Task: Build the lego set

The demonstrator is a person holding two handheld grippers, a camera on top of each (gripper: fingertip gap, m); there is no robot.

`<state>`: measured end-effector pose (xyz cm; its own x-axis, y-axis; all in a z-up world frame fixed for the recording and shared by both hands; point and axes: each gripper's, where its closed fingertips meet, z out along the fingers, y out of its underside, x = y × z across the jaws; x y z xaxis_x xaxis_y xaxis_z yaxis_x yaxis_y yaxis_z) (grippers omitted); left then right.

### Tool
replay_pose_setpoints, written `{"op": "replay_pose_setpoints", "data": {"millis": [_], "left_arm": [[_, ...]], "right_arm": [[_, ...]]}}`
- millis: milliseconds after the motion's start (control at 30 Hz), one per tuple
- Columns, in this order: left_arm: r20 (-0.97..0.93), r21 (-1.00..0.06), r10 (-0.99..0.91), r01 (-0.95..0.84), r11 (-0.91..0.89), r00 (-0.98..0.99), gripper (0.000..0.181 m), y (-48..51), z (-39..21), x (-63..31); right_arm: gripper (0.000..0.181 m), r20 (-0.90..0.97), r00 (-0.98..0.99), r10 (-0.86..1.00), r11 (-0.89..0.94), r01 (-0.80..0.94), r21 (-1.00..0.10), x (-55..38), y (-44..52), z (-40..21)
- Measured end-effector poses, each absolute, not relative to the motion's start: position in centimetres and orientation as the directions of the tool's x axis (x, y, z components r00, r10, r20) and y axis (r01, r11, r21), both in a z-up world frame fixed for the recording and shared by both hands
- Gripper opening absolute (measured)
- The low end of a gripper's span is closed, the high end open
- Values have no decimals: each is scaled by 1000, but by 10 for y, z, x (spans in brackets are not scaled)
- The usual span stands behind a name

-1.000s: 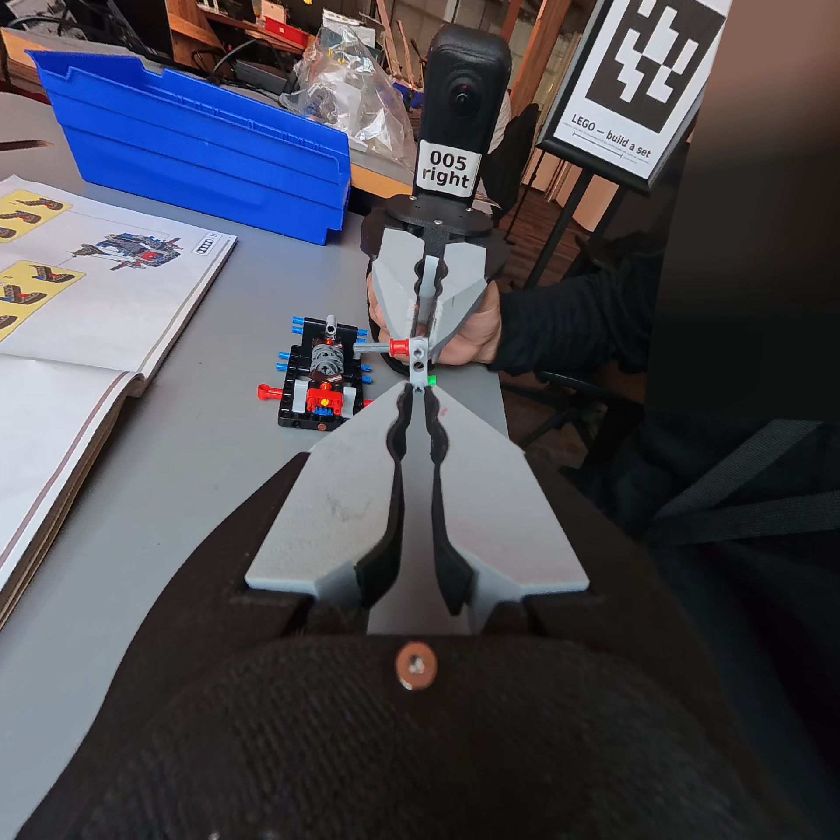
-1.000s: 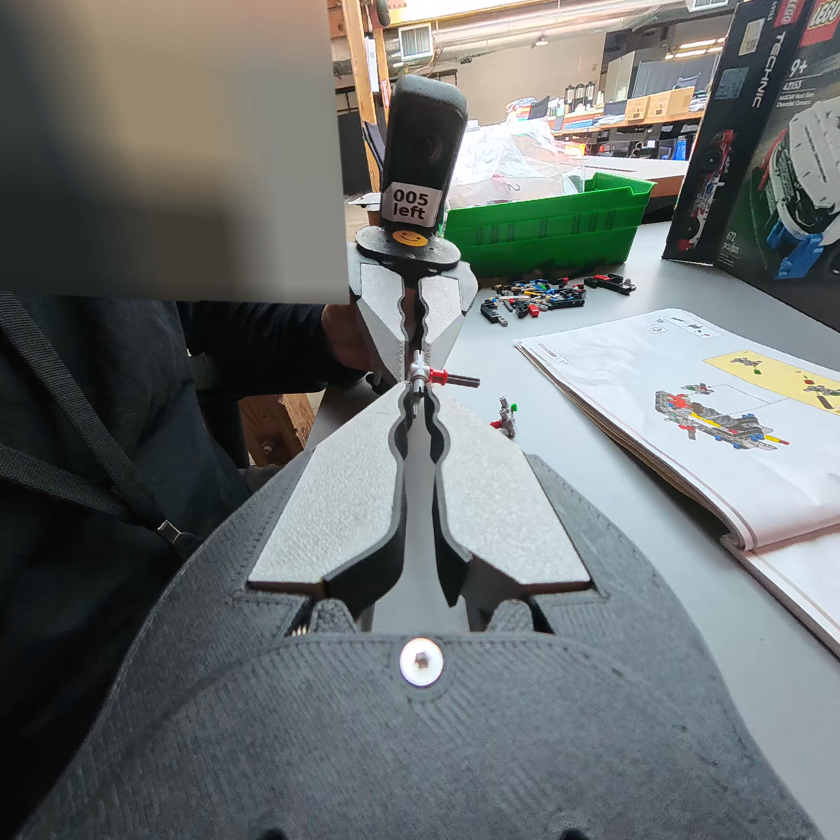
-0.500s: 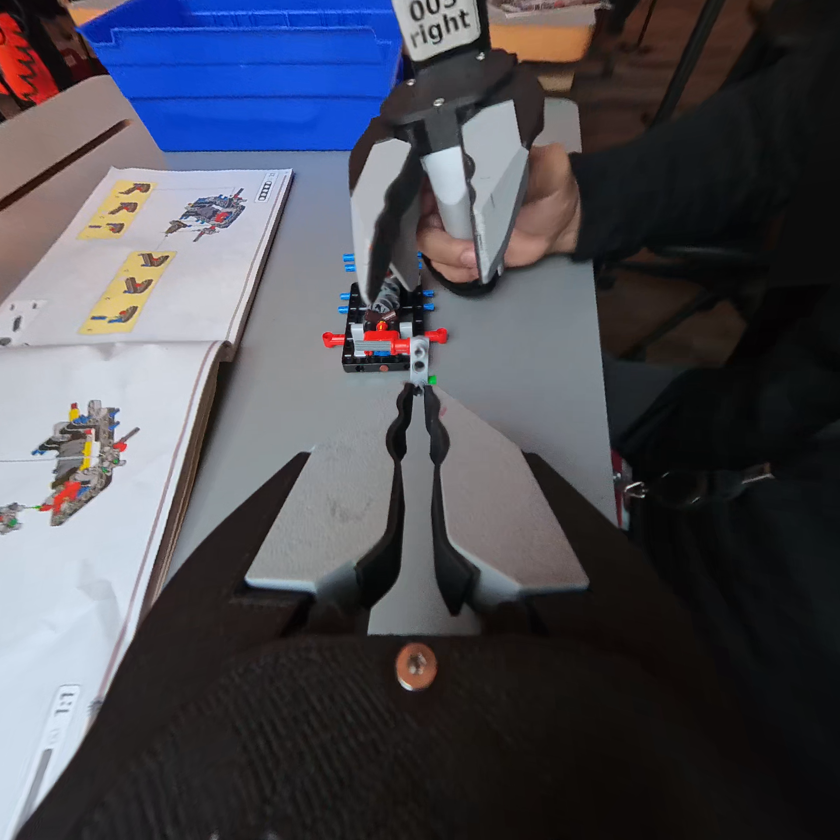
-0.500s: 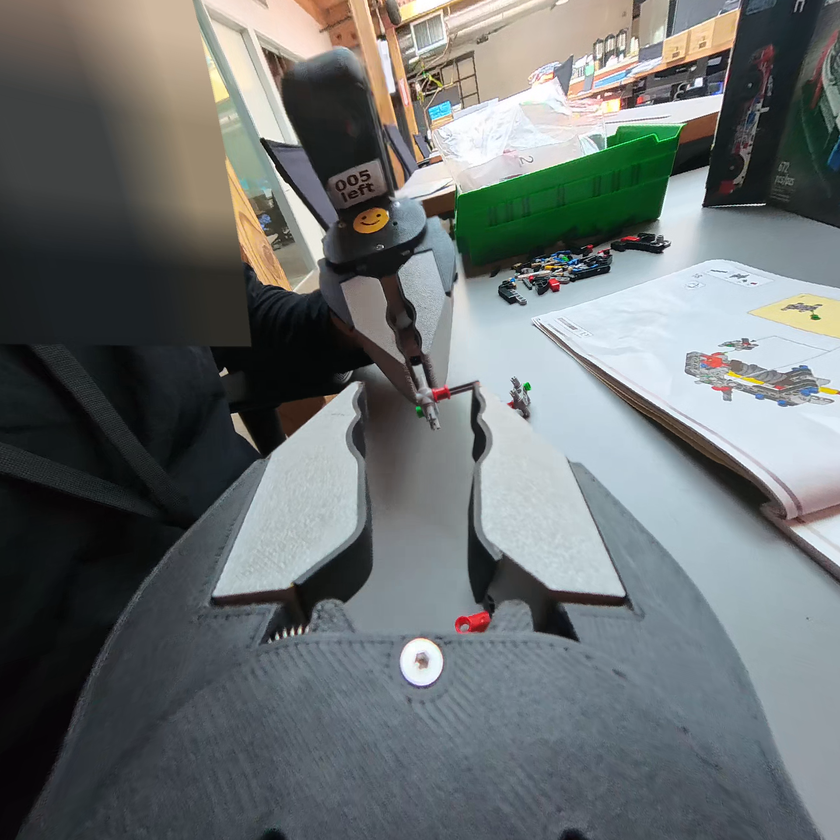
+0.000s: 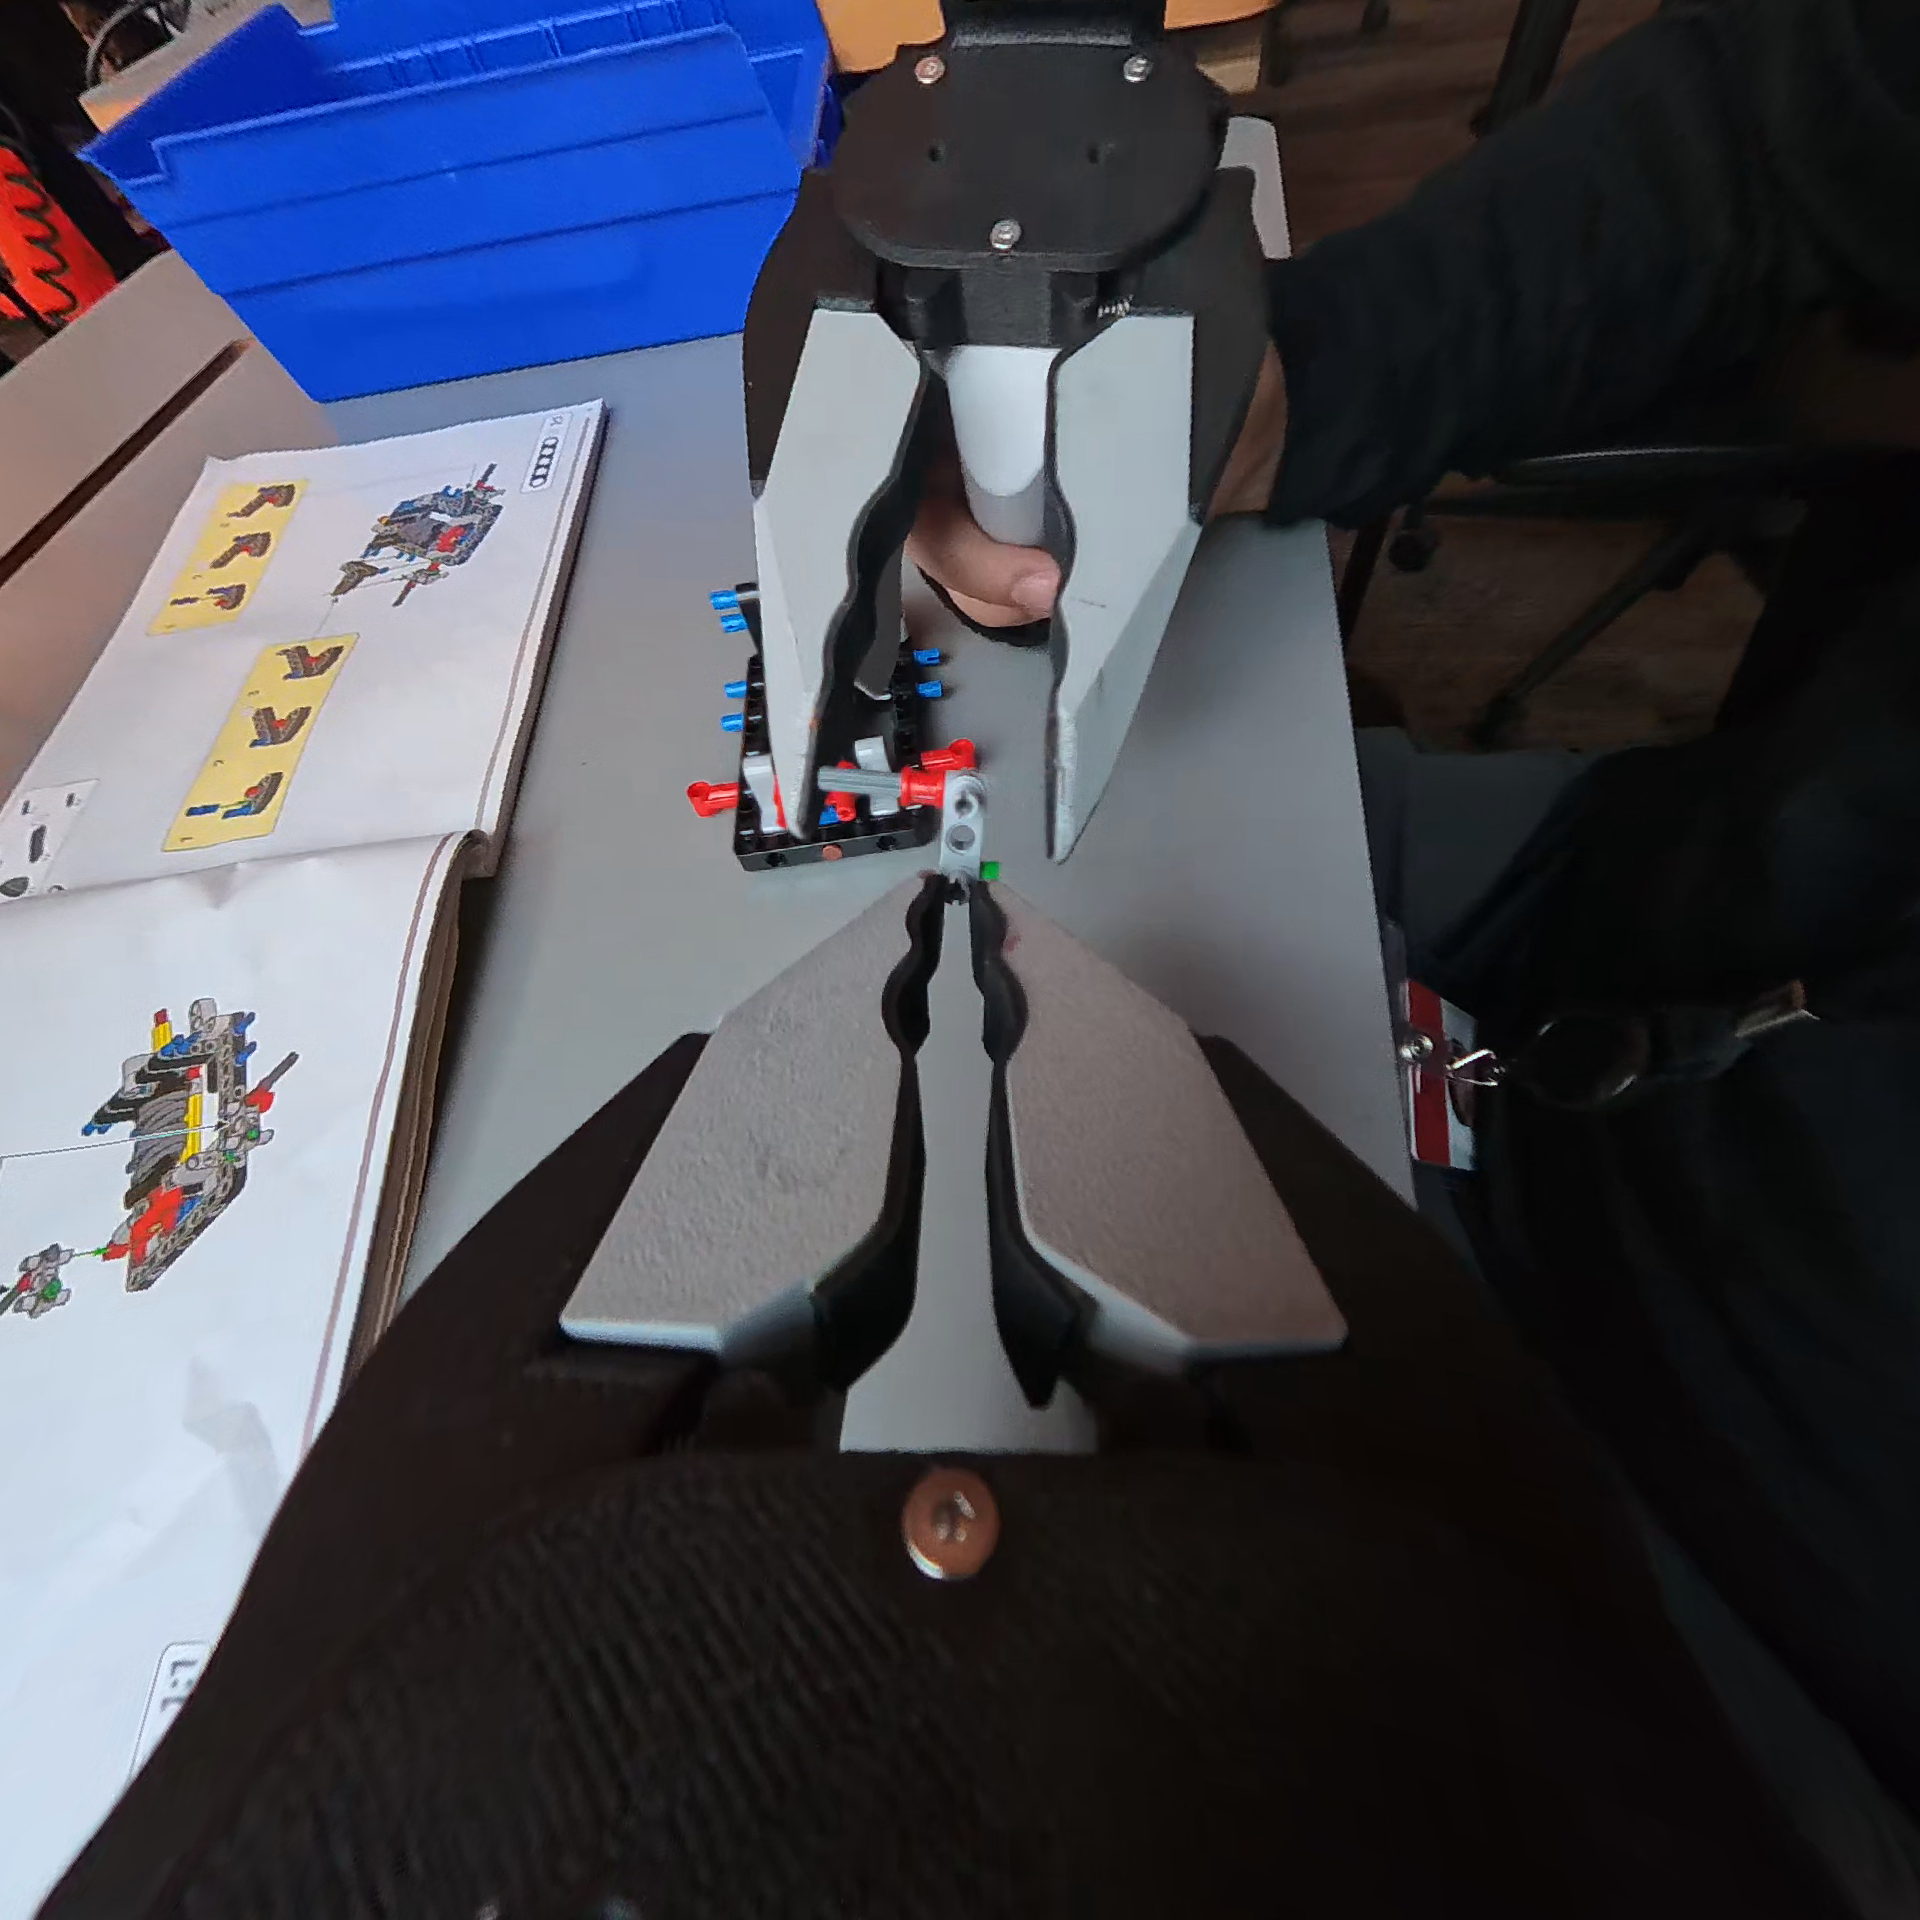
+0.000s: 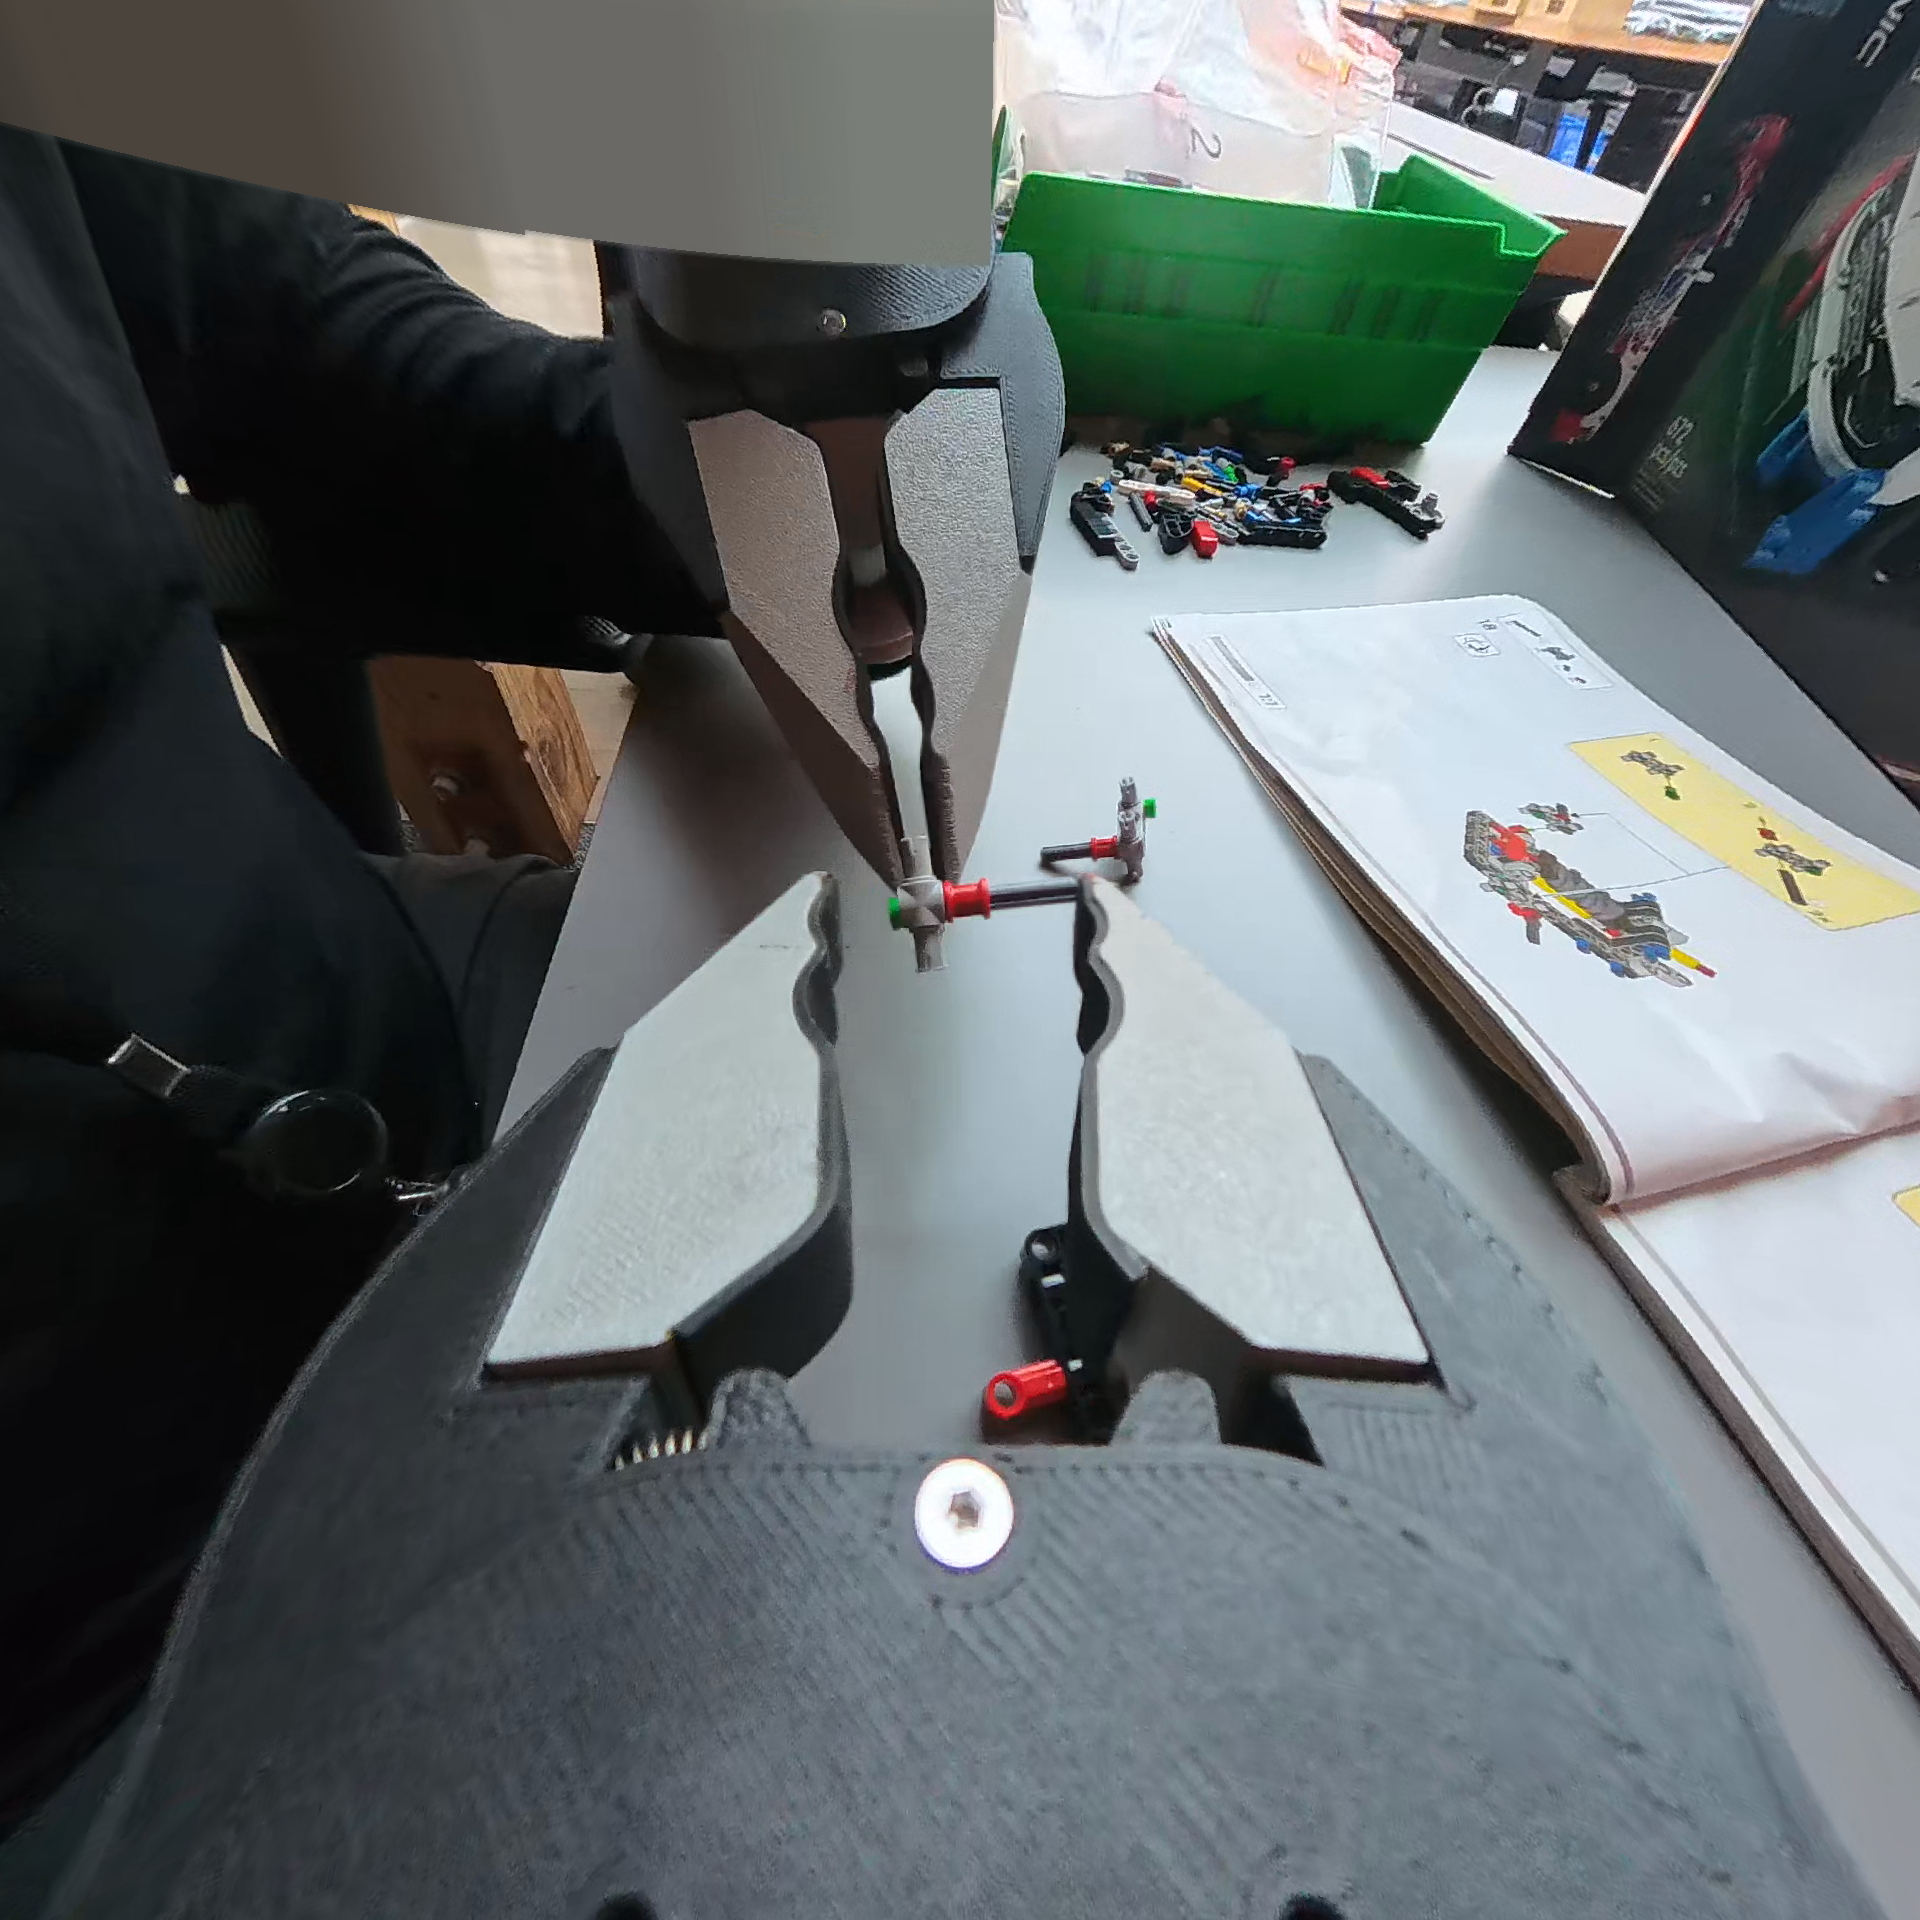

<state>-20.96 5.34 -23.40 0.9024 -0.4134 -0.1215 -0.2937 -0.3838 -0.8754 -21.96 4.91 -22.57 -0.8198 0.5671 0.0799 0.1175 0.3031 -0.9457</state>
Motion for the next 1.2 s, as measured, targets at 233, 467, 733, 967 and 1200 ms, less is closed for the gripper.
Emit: {"op": "replay_pose_setpoints", "data": {"millis": [233, 467, 733, 967, 1200], "left_arm": [[-172, -854, -468, -368, -368, 867, 2, 47, -243, -207], [-276, -826, -521, -477, -301, 808, 2, 41, -246, -199], [-283, -827, -514, -477, -298, 810, 2, 41, -247, -203], [-278, -828, -495, -467, -311, 823, 3, 42, -249, -208], [-260, -778, -276, -370, -508, 925, 3, 53, -261, -255]], "right_arm": [[43, 23, -841, 540, 249, 134, -959, -215, 53, -217], [38, -8, -895, 446, 271, 143, -952, -200, 36, -222], [28, 13, -893, 449, 302, 138, -943, -199, 35, -227], [34, -11, -884, 468, 277, 159, -948, -203, 40, -226], [34, 31, -842, 539, 293, 153, -944, -213, 51, -226]]}}
